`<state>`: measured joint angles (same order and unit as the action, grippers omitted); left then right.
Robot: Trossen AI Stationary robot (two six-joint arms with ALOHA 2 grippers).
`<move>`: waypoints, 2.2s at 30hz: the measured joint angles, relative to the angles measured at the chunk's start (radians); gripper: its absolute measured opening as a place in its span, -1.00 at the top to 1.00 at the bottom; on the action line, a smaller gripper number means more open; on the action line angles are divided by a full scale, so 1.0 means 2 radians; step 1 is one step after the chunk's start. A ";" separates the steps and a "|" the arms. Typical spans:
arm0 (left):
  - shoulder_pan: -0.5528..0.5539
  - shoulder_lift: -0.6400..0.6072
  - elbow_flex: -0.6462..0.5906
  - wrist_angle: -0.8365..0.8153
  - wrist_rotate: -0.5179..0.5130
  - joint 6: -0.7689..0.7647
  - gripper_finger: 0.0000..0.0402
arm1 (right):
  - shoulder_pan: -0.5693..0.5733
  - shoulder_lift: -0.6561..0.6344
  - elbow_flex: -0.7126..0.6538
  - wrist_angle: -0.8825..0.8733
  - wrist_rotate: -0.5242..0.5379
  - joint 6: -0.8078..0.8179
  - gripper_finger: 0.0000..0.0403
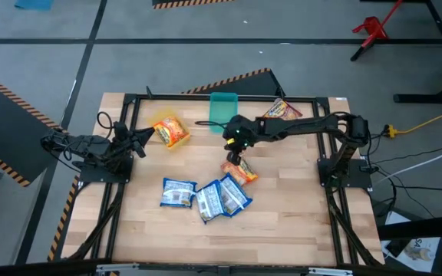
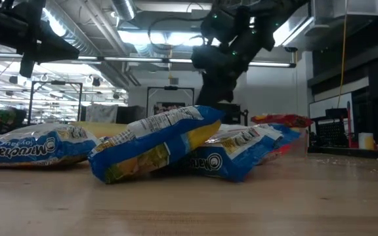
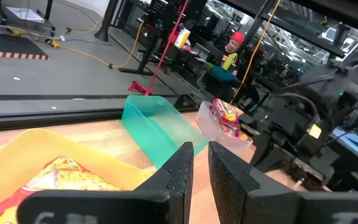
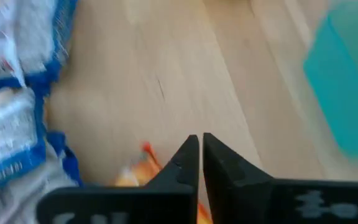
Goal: Sort Maruchan noodles
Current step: Put the orange noodle pack into the yellow bin
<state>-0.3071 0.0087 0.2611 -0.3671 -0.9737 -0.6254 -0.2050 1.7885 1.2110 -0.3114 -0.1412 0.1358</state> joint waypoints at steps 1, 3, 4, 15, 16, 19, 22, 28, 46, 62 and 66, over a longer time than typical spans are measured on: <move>0.000 0.000 0.000 0.000 0.000 0.000 0.78 | -0.005 0.000 0.006 -0.030 0.000 0.007 0.93; 0.000 0.000 0.000 0.000 0.000 0.000 0.78 | -0.014 0.000 0.009 -0.091 -0.002 0.023 0.80; 0.000 0.000 0.000 0.000 0.000 0.000 0.78 | -0.017 0.000 0.009 -0.116 -0.004 0.034 0.72; 0.000 0.000 0.000 -0.010 -0.002 0.003 0.78 | -0.010 -0.096 -0.042 -0.214 0.068 0.114 -0.13; 0.000 0.000 0.000 -0.009 -0.003 0.003 0.78 | -0.006 -0.124 -0.057 -0.225 0.091 0.127 -0.15; 0.000 0.000 0.000 -0.011 -0.005 0.003 0.78 | 0.009 -0.219 -0.122 -0.231 0.125 0.187 -0.18; 0.000 0.000 0.000 -0.013 -0.009 0.003 0.78 | 0.023 -0.289 -0.205 -0.155 0.127 0.276 -0.18; 0.000 0.000 0.000 -0.013 -0.015 0.000 0.78 | 0.042 -0.284 -0.346 0.156 0.127 0.388 -0.19; 0.000 0.000 0.000 -0.014 -0.019 -0.011 0.78 | 0.041 -0.078 -0.343 0.403 0.140 0.389 -0.19; 0.000 0.000 0.000 -0.018 -0.014 -0.011 0.78 | 0.063 -0.049 -0.329 0.417 0.146 0.401 -0.19; 0.000 0.000 0.000 -0.019 -0.014 -0.011 0.78 | 0.072 -0.032 -0.315 0.416 0.154 0.401 -0.19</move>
<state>-0.3073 0.0090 0.2615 -0.4050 -1.0023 -0.6476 -0.0614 1.7239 0.5800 0.5203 0.1659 0.9379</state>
